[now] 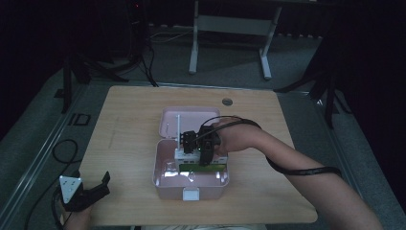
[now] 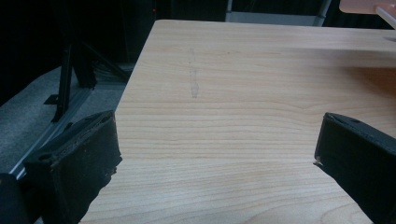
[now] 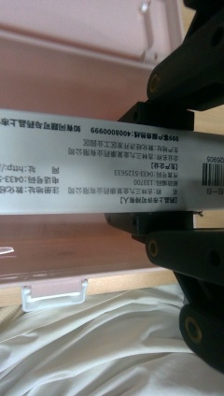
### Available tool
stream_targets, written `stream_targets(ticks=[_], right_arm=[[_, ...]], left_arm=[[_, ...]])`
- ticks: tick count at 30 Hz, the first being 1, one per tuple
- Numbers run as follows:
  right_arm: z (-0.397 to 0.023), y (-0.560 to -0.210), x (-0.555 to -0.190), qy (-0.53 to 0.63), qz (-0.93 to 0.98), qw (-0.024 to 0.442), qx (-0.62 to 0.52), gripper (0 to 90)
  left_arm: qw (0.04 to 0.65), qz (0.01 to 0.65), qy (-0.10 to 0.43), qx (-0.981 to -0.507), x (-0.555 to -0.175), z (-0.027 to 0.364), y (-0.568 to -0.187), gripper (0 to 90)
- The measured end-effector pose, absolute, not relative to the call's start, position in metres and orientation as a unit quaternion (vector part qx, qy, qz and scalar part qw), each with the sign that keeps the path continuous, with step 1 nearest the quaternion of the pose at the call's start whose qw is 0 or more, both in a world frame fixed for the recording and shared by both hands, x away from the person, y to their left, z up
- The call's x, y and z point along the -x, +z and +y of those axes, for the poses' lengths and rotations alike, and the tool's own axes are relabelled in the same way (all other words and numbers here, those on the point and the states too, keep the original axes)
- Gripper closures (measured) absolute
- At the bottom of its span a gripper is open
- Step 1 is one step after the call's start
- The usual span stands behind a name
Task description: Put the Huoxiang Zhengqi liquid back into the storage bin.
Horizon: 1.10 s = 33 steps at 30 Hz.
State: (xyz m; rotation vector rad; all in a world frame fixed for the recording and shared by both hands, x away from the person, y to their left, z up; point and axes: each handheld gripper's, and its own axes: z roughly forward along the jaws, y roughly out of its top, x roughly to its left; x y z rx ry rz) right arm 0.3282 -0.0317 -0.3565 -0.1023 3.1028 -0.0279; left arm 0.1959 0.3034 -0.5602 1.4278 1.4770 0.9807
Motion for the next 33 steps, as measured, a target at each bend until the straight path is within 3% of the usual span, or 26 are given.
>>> stream_targets(ticks=[33], right_arm=[[-0.031,-0.459,-0.333,-0.031,0.999,-0.02,0.04,61.7]], left_arm=[[0.422,0.588,0.389,-0.57,-0.197,0.303,-0.56,0.3]])
